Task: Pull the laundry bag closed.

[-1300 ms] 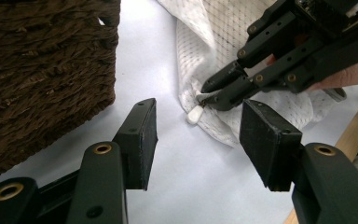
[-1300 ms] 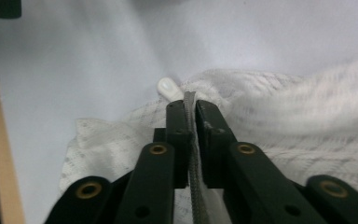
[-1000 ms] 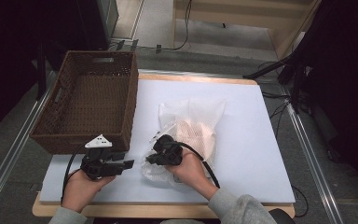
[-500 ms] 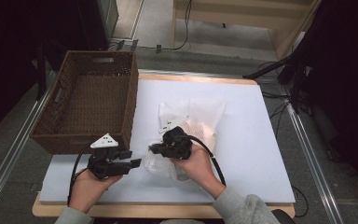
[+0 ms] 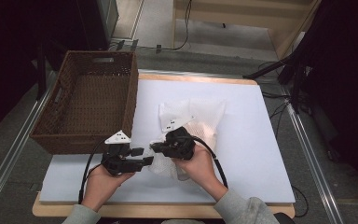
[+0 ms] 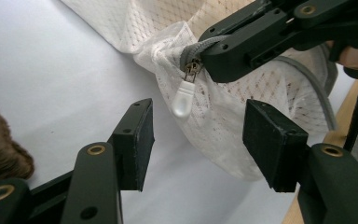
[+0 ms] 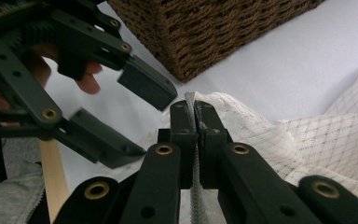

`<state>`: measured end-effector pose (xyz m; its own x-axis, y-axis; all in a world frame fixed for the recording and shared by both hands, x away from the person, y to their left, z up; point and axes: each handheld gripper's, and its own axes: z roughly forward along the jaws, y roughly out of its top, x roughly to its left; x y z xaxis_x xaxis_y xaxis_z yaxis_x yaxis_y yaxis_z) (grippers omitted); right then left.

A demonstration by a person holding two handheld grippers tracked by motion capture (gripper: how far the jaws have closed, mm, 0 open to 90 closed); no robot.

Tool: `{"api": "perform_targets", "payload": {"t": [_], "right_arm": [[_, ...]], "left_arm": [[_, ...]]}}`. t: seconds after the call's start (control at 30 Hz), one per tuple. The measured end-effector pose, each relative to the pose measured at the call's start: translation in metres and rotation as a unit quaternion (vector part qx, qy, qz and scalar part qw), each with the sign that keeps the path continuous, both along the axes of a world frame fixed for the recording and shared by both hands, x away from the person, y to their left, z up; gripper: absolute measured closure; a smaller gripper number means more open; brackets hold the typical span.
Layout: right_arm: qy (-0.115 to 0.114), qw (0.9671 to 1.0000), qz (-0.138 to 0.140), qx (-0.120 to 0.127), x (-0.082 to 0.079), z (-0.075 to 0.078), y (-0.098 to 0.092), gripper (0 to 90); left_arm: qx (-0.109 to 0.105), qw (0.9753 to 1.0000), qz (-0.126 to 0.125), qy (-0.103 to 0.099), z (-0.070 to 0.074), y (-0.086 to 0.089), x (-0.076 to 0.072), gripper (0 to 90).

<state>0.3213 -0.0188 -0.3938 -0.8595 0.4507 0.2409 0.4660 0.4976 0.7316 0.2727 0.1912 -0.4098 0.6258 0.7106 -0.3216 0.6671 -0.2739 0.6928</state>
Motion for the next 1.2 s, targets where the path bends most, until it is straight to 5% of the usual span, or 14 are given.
{"api": "perform_targets", "payload": {"t": [0.3,0.47,0.63,0.8,1.1,1.2], "right_arm": [[-0.006,0.9999,-0.001,0.016,-0.006,0.007,-0.003,88.5],[-0.010,0.9997,0.001,0.021,-0.008,0.008,-0.004,88.4],[-0.009,0.9998,0.006,0.019,-0.009,0.005,-0.003,88.1],[-0.008,0.9999,0.008,0.012,-0.010,0.000,-0.002,87.3],[-0.003,0.9999,0.009,0.012,-0.008,0.002,-0.007,77.0],[-0.006,0.9999,0.009,0.013,-0.007,0.006,-0.006,76.4]], "left_arm": [[0.006,0.9999,-0.002,0.010,-0.009,-0.003,0.007,45.6],[-0.017,0.9993,-0.015,0.031,-0.013,-0.004,0.012,53.7],[-0.021,0.9992,-0.017,0.030,-0.013,-0.006,0.014,56.6],[-0.005,0.9994,-0.020,0.028,-0.011,-0.004,0.015,77.5],[0.059,0.9978,-0.025,0.017,-0.009,-0.009,0.011,85.8],[0.063,0.9975,-0.028,0.016,-0.009,-0.012,0.009,86.0]]}}
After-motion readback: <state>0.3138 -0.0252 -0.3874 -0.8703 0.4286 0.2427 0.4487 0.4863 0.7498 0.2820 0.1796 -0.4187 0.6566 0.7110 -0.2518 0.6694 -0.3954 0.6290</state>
